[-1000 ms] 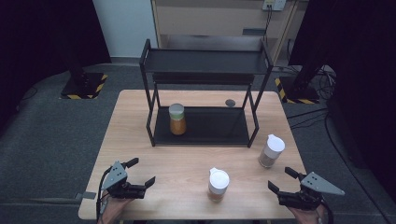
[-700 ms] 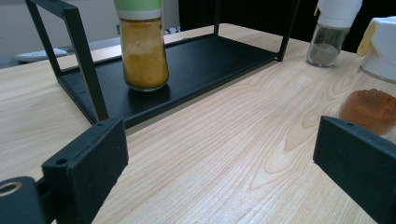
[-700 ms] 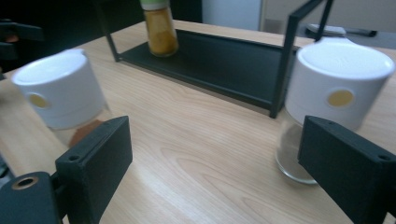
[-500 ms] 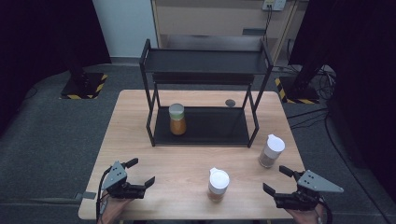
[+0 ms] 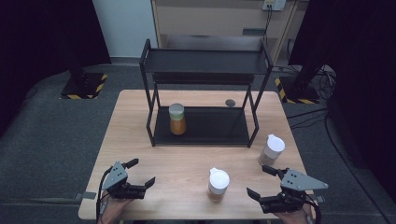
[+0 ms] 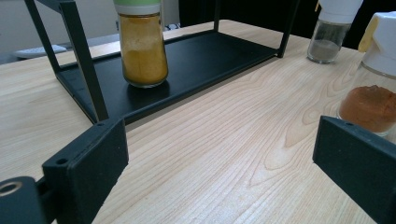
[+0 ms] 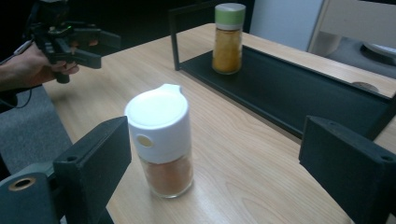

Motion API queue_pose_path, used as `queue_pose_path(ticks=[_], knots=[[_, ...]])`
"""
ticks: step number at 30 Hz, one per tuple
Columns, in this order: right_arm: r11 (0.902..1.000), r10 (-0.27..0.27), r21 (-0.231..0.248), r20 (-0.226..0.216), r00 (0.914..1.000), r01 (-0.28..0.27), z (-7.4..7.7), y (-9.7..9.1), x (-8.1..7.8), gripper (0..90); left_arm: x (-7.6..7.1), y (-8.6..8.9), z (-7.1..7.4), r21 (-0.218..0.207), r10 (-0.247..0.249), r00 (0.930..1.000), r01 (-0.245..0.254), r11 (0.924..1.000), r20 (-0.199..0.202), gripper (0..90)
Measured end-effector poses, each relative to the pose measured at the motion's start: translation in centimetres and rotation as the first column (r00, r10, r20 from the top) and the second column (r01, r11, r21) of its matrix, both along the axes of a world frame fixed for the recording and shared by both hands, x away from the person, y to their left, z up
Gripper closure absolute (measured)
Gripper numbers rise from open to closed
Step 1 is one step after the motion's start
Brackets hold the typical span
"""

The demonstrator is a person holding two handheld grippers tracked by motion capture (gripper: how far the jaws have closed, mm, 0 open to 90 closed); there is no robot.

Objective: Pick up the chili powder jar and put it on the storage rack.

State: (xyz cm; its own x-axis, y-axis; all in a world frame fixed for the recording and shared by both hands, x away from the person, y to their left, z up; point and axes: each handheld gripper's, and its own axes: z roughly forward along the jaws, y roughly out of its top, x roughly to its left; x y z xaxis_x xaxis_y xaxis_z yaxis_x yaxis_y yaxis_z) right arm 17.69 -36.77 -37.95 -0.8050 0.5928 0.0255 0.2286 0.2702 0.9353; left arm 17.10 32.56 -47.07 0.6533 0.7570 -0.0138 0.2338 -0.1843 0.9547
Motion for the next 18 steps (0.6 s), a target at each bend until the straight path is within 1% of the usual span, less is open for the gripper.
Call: queue_pose_path(ticks=[1, 2, 3, 4, 5, 7, 11, 13, 18], knots=[[1.0000, 0.000, 0.000, 0.000, 1.0000, 0.000, 0.0, 0.0, 0.0, 9.6, 0.0, 0.0, 0.0, 0.004, 0.000, 1.0000, 0.000, 1.0000, -0.001, 3.0], [0.9999, 0.014, 0.003, -0.007, 0.9999, -0.014, 0.2, 0.3, 0.2, 9.4, 0.0, -0.1, 0.1, 0.010, 0.002, 1.0000, -0.002, 0.9999, -0.001, 3.1], [0.9999, 0.014, 0.003, -0.007, 0.9999, -0.014, 0.2, 0.3, 0.2, 9.4, 0.0, -0.1, 0.1, 0.010, 0.002, 1.0000, -0.002, 0.9999, -0.001, 3.1], [0.9995, 0.031, -0.004, -0.010, 0.9995, -0.031, 0.4, 0.8, 0.4, 9.3, 0.0, -0.1, 0.1, 0.009, 0.002, 1.0000, -0.002, 1.0000, -0.002, 3.1], [0.9993, 0.036, -0.009, -0.008, 0.9993, -0.036, 0.6, 1.1, 0.4, 9.2, 0.0, -0.1, 0.1, 0.010, 0.003, 1.0000, -0.003, 0.9999, -0.003, 3.1], [0.9991, 0.042, -0.008, -0.011, 0.9991, -0.042, 0.6, 1.3, 0.5, 8.9, 0.0, -0.1, 0.1, 0.010, 0.003, 1.0000, -0.003, 0.9999, -0.004, 3.1], [0.9974, 0.071, -0.010, -0.030, 0.9970, -0.071, 0.8, 2.2, 1.1, 8.4, 0.0, 0.0, 0.1, 0.009, 0.002, 1.0000, -0.002, 1.0000, -0.005, 3.1], [0.9967, 0.078, -0.018, -0.033, 0.9964, -0.079, 0.9, 2.5, 1.3, 8.2, 0.0, 0.0, 0.1, 0.010, 0.000, 1.0000, 0.000, 1.0000, -0.006, 3.1], [0.9951, 0.096, -0.017, -0.041, 0.9945, -0.097, 0.9, 3.2, 1.7, 7.7, 0.1, -0.1, 0.1, 0.013, -0.003, 0.9999, 0.003, 0.9999, -0.010, 3.1]])
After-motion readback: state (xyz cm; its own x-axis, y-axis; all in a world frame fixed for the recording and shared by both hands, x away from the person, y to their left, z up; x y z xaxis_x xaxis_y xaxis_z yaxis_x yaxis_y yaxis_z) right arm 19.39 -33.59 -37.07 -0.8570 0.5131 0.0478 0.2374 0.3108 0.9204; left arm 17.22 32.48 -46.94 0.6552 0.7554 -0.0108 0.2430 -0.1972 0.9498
